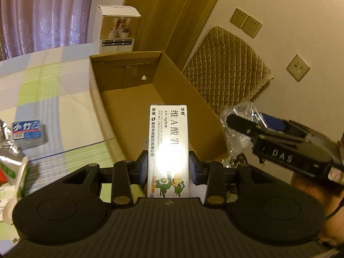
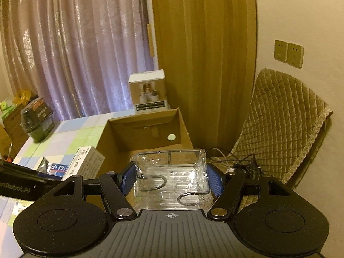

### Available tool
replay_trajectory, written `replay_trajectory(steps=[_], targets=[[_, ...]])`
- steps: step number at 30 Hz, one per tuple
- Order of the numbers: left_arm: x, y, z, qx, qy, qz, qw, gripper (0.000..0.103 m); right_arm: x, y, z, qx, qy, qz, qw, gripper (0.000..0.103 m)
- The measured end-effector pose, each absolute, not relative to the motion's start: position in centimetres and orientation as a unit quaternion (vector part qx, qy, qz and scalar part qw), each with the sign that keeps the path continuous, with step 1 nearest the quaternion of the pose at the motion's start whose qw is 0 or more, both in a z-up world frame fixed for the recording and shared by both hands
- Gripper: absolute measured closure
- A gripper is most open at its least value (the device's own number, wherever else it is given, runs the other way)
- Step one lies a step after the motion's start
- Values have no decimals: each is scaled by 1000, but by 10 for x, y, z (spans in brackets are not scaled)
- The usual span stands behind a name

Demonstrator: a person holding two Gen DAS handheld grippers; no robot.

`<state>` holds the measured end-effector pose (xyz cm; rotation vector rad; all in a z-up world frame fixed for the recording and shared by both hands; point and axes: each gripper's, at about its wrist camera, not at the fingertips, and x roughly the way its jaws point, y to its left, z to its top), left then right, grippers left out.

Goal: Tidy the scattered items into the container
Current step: 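Carry the white box in the left tool while the right tool carries the tray to the cardboard box, then release the white box into the cardboard box with the left tool while the right tool releases the tray inside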

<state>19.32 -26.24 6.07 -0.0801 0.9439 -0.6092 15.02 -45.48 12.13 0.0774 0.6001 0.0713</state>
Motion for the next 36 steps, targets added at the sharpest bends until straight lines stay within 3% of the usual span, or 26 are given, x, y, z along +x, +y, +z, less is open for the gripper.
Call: replay_trajectory(steps=[18,21,36], targets=[[246,-281,21,-97,464,-271,838,70,176,-467,100,46,309,13,950,33],[245,-278,20,-87,460,-259,845,45,178,-465,99,44,310,14,950,33],[231,-253,23,-48,445,-258,856,46,190,-444,96,37,311,39,949,33]])
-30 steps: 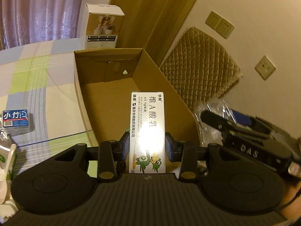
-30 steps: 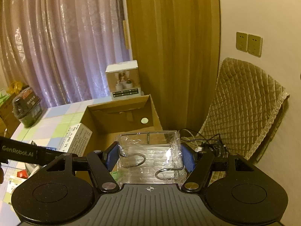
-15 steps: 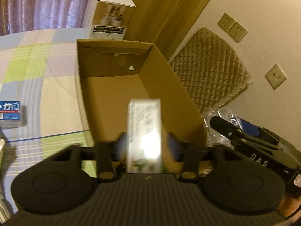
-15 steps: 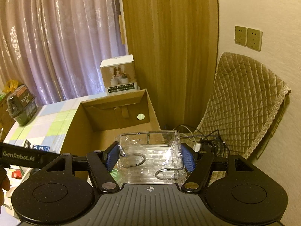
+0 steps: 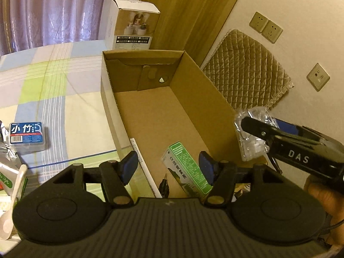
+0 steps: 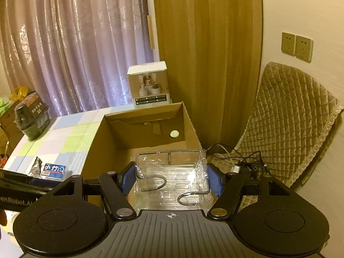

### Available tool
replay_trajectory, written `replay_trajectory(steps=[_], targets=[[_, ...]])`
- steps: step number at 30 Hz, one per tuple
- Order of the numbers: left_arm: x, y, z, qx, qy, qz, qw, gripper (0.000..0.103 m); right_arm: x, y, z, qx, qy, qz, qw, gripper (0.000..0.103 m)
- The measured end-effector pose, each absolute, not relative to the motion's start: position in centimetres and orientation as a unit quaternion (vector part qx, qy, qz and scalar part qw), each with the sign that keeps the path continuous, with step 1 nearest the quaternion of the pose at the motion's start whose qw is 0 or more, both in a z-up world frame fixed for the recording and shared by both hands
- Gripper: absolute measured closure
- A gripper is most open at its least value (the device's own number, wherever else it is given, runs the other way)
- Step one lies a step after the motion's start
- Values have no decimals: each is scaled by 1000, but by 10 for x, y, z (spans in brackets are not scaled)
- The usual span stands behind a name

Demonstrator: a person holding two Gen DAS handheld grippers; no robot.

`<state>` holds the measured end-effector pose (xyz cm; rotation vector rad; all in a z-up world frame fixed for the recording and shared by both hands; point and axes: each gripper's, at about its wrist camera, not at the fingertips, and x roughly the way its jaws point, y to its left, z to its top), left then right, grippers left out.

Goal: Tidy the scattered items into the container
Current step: 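Release the white box into the cardboard box with the left tool while the right tool releases the tray inside, then move both tools back over the remaining table items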

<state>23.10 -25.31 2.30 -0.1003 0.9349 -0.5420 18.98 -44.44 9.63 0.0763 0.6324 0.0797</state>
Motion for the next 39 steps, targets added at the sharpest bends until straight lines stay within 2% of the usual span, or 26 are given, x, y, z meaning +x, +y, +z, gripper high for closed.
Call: replay_trajectory(steps=[7,8,9,24,39], targets=[[229,-250,23,-37,440,-254,860,46,206,-441,98,47,309,43,949,32],[229,-250,23,-37,441,-254,860,46,207,-441,98,50,308,44,949,18],[228,-249,23,-37,441,-254,860,46,206,-442,98,53,301,38,951,9],[219,-234,20,-39,442,-248,861,46,181,-459,105,98,293,23,951,9],[177,-195,39,-40,436,-220,872,46,134,-420,130,94,286,53,952,9]])
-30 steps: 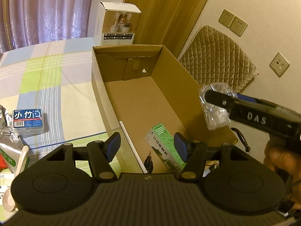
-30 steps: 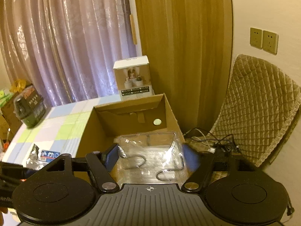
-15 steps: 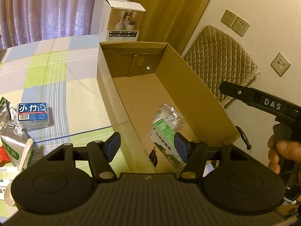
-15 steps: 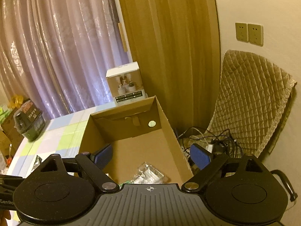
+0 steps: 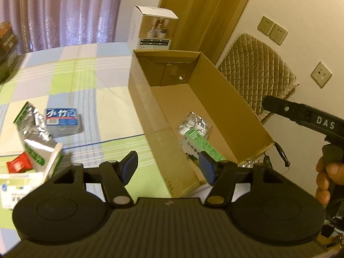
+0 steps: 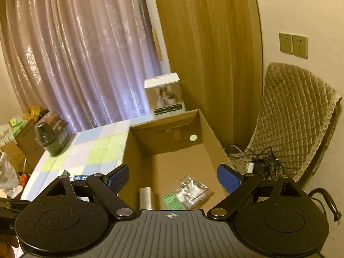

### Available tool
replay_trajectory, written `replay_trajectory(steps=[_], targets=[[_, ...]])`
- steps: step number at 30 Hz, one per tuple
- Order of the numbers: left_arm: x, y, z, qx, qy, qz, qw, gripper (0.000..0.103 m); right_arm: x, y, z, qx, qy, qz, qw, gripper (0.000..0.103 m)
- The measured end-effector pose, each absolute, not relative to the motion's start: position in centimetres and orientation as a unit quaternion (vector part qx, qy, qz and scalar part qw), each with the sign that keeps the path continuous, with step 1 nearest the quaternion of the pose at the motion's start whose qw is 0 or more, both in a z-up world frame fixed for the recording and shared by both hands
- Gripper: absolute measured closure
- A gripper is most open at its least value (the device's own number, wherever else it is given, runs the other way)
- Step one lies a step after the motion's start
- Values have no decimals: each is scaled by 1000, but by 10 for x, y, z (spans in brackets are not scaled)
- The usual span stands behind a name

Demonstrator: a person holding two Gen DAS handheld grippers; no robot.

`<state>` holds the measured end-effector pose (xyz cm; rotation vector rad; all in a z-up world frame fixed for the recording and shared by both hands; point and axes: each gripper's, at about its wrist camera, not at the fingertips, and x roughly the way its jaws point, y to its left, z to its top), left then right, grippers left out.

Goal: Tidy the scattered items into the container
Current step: 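Move both tools back over the remaining table items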

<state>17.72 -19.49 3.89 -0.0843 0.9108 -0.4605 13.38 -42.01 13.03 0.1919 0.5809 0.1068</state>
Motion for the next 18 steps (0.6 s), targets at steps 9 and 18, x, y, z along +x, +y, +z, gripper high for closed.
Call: replay_trajectory(steps=[9,18], targets=[[138,-163,45,-30,437,-197,877,39,104,-399,139,128,292,66,945,9],[104,-120,43,-24,433,-172,884,14,82,-369,146,132,293,88,943,9]])
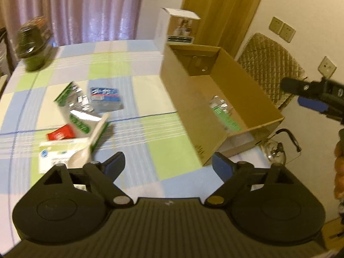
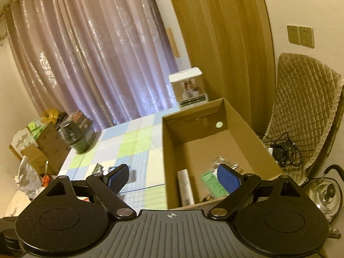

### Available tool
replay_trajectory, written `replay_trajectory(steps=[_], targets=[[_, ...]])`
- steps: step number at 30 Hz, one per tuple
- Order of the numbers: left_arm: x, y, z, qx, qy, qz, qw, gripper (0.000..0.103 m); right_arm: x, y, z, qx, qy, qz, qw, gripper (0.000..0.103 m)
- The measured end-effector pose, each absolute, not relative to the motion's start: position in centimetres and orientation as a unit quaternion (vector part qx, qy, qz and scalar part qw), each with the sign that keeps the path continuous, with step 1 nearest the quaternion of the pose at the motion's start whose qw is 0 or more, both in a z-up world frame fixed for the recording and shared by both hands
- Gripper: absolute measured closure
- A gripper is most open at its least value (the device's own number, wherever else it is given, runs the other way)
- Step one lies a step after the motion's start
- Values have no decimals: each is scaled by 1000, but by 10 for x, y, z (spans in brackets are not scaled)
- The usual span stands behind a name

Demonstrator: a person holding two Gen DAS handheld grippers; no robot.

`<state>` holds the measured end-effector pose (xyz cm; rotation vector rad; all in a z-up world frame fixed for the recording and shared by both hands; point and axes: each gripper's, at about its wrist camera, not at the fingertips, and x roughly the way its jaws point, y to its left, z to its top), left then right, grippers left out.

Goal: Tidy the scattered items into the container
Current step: 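Move both tools back over the remaining table items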

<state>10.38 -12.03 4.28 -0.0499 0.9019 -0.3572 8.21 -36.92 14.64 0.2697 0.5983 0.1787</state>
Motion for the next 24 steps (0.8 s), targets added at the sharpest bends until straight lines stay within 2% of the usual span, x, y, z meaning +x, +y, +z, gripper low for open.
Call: replay_trajectory(steps=[3,5,15,24], targets=[[93,-98,40,-21,437,-153,886,4,77,-354,147,130,298,99,941,9],[84,-82,37,-11,444,-142,885,2,71,-341,147,127,299,112,939,9],[51,6,31,-31,463,-80,882,1,60,-275,128,88,329,173,924,9],[52,37,23,-26,469,-67,880,1,58,-249,106,63,352,193,914,9]])
